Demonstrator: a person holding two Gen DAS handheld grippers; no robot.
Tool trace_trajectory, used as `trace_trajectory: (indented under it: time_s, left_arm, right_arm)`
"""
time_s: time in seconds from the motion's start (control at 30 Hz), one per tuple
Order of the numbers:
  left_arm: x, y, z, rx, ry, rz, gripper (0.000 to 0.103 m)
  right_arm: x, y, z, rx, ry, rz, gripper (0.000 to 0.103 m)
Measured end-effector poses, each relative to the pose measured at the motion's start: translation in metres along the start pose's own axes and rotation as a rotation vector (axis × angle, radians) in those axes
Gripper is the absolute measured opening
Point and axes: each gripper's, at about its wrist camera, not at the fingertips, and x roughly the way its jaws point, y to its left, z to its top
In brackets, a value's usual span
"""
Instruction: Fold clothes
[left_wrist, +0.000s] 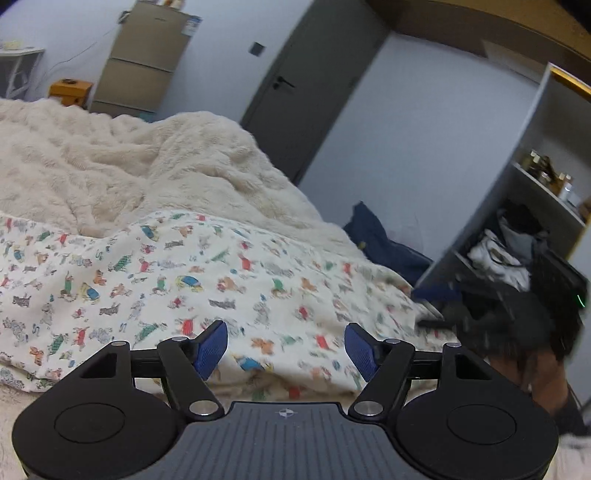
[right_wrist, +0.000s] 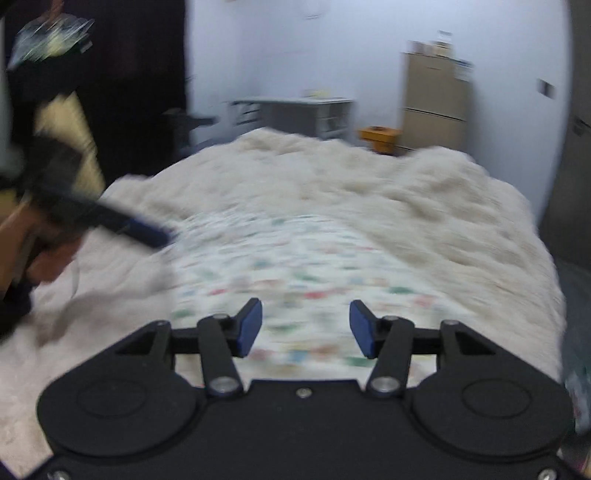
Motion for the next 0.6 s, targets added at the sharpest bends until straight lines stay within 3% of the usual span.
trace_trajectory:
  time_s: [0.17, 0.27, 0.4, 0.53, 0.6]
  left_arm:
    - [-0.009, -0.024, -0.01, 0.138, 0.0, 0.16, 0.071]
    - [-0.018, -0.034, -0.024, 0.225, 0.024, 0.138, 0.073]
    - [-0.009, -0.054, -0.046, 0.417, 0.094, 0.108, 0.074]
    - [0.01, -0.054, -0.052, 0.432, 0.067, -0.006, 0.074]
    - [0.018, -0.054, -0.053, 0.441, 0.051, -0.029, 0.074]
  right_arm:
    - [0.044, 0.057, 0.014, -0.118, 0.062, 0.052, 0.043]
    - [0.061, 0.074, 0.015, -0.186, 0.113, 0.017, 0.003]
    - [0.053, 0.059, 0.028, -0.086, 0.074, 0.033, 0.001]
    - [0.03, 0.037, 0.041, 0.027, 0.006, 0.088, 0.001]
    - [0.022, 0.03, 0.045, 0.049, -0.008, 0.103, 0.001]
